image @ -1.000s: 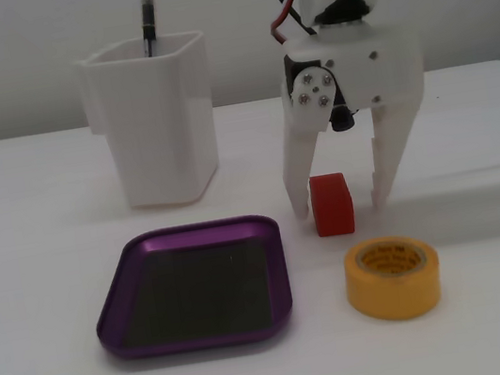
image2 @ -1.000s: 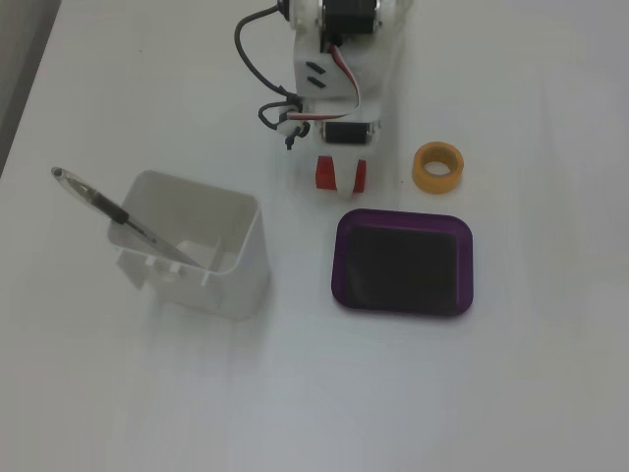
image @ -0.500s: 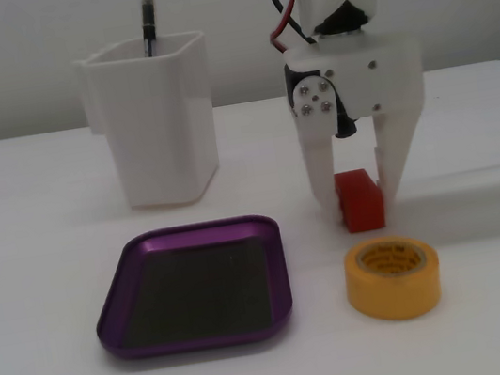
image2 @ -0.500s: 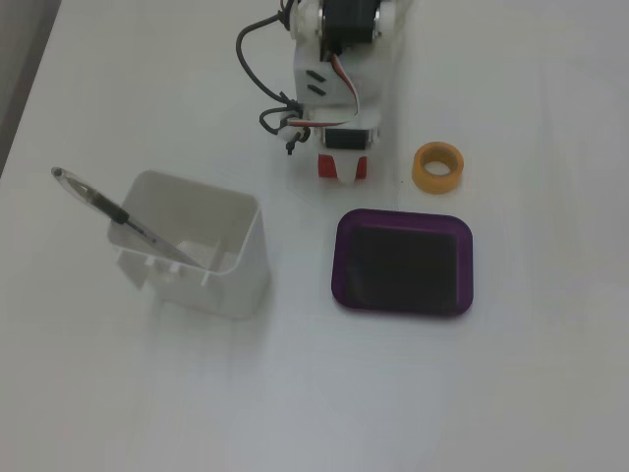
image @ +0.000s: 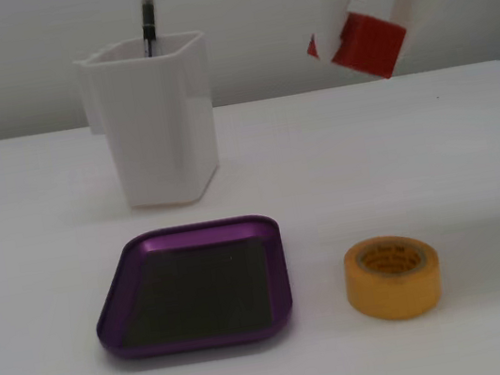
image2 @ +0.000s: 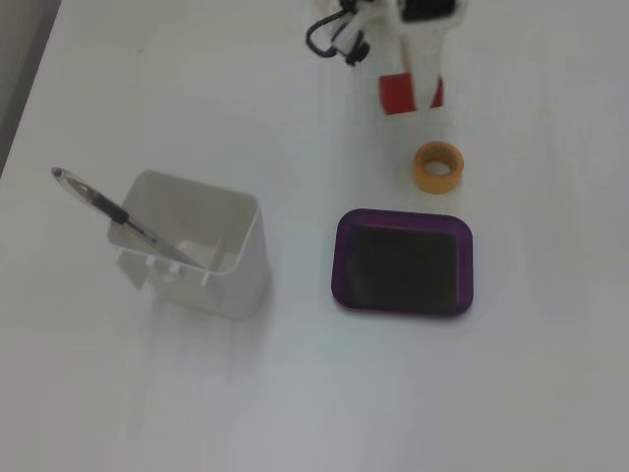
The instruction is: Pick up the red cube and place it in the box.
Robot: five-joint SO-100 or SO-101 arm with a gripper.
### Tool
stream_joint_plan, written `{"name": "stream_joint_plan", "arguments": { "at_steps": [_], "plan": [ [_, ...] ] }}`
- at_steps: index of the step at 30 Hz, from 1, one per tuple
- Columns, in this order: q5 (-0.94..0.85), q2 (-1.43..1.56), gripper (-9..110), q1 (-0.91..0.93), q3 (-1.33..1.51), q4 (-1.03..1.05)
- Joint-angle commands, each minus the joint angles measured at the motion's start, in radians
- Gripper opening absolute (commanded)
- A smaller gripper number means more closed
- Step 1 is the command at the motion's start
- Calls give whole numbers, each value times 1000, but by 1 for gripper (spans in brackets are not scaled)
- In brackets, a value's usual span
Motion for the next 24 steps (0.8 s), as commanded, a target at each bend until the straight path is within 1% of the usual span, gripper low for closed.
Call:
{"name": "stream_joint_plan", "arguments": {
  "at_steps": [1, 6, 9, 11, 14, 19, 24],
  "plan": [
    [-6, -3, -1, -37, -48, -54],
    [5, -207, -1, -34, -54, -198],
    [83, -351, -1, -32, -124, -242],
    [121, -448, -1, -32, -202, -242],
    [133, -581, -1, -29, -321, -239],
    [138, -750, -1, 81, -499, -239],
    [138, -870, -1, 137, -597, -238]
  ]
}}
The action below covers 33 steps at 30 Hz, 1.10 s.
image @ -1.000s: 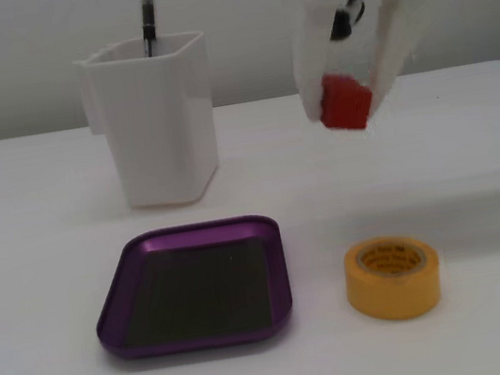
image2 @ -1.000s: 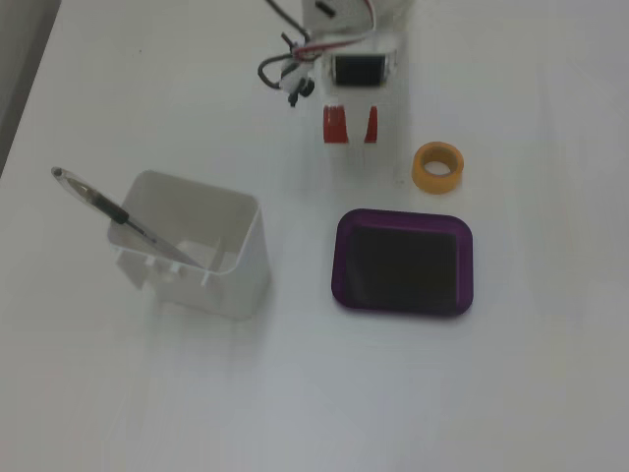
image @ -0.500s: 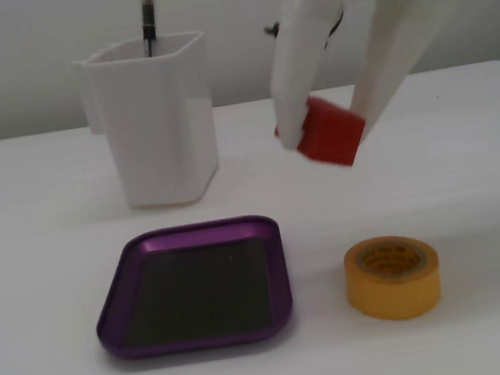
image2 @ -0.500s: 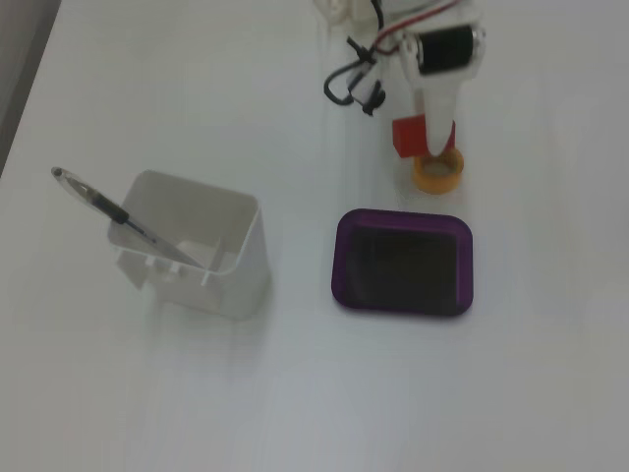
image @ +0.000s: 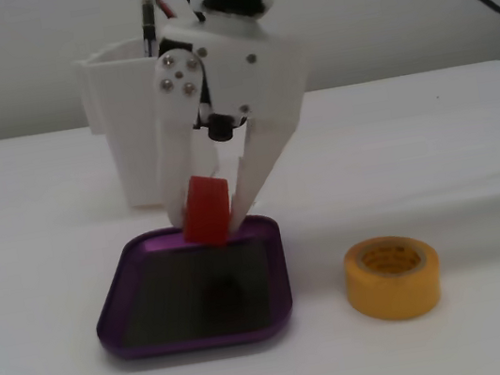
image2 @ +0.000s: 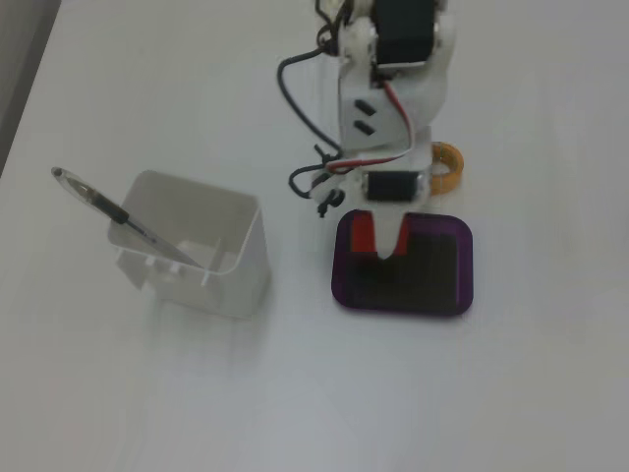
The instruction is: Pick up the red cube and place it in the box.
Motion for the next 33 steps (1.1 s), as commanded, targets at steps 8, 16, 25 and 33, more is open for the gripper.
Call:
{"name": "stream_joint_plan", "arguments": {
  "at_steps": [8, 16, 25, 33],
  "plan": [
    [-3, -51, -1, 2, -80, -12],
    [-3, -51, 5, 8, -86, -12],
    [-3, -5, 15, 12, -307, 249],
    [6, 222, 15, 11, -773, 647]
  ]
}}
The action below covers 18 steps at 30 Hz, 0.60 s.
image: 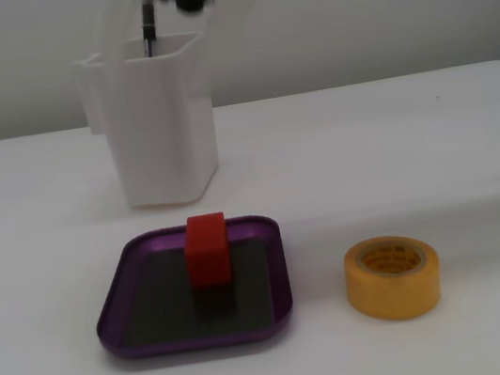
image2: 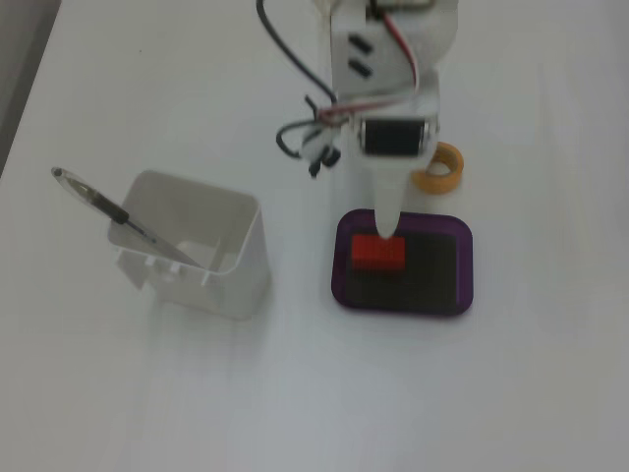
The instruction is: Pick up the red cube and place it in the box.
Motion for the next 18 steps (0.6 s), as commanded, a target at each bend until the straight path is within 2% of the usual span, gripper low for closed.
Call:
{"name": "stream_joint_plan", "arguments": {
  "at_steps": [1, 3, 7, 18],
  "plan": [
    [9, 221, 15, 3, -235, 158],
    [11, 331, 14, 6, -272, 167],
    [0, 557, 10, 8, -133, 167],
    [-3, 1098, 10, 9, 669, 127]
  ]
}}
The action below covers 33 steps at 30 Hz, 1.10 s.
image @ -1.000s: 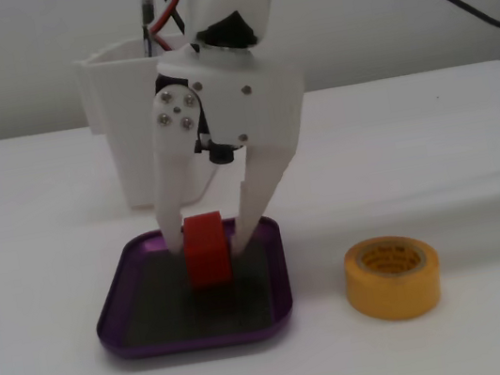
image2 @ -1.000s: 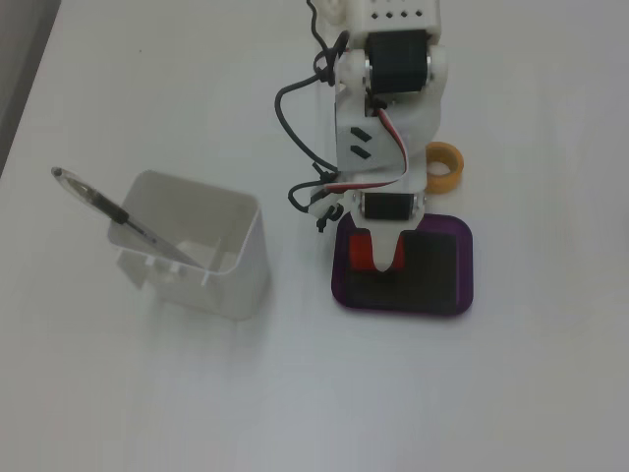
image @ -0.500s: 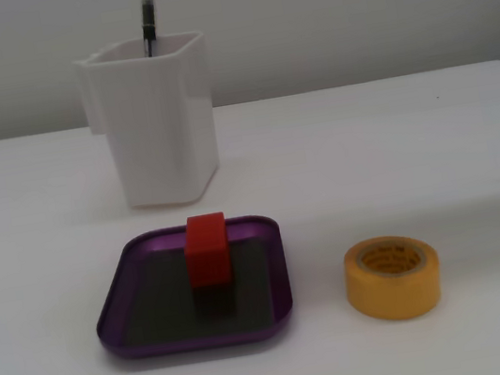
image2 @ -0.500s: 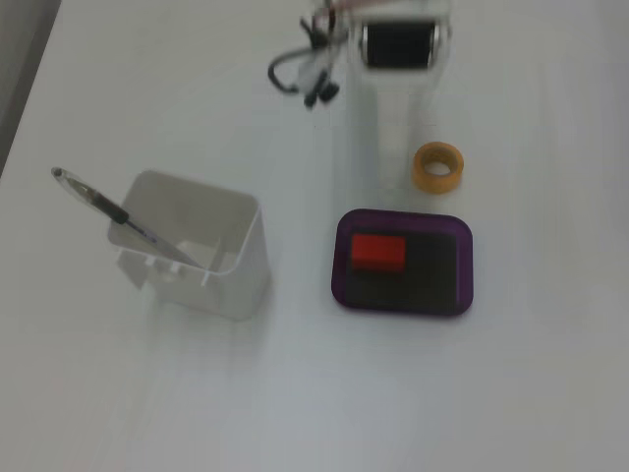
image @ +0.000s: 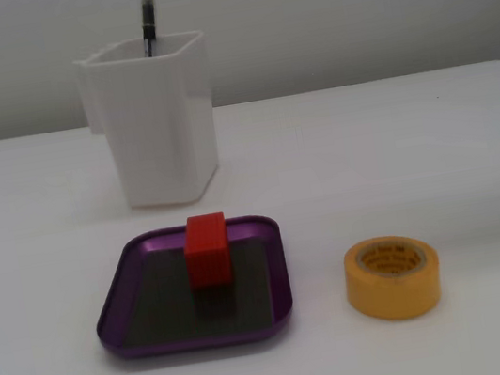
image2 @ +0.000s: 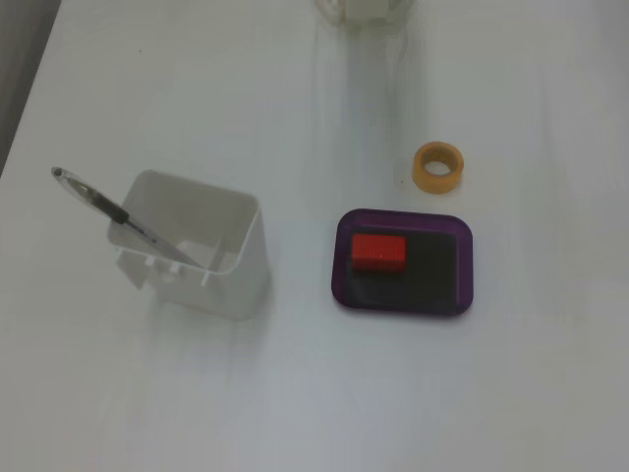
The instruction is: Pick up the red cube and place it in the box.
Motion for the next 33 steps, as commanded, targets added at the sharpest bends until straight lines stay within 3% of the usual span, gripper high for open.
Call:
{"name": "stream_joint_plan", "arguments": {
  "at_steps": [1, 11, 21, 26, 33],
  "plan": [
    [-5, 184, 10, 9, 290, -58],
    [2, 609, 10, 164, 1074, -380],
    [6, 1081, 10, 160, 1618, -538],
    [0, 1266, 10, 160, 1807, -540],
    [12, 1236, 9, 156, 1858, -512]
  ]
}}
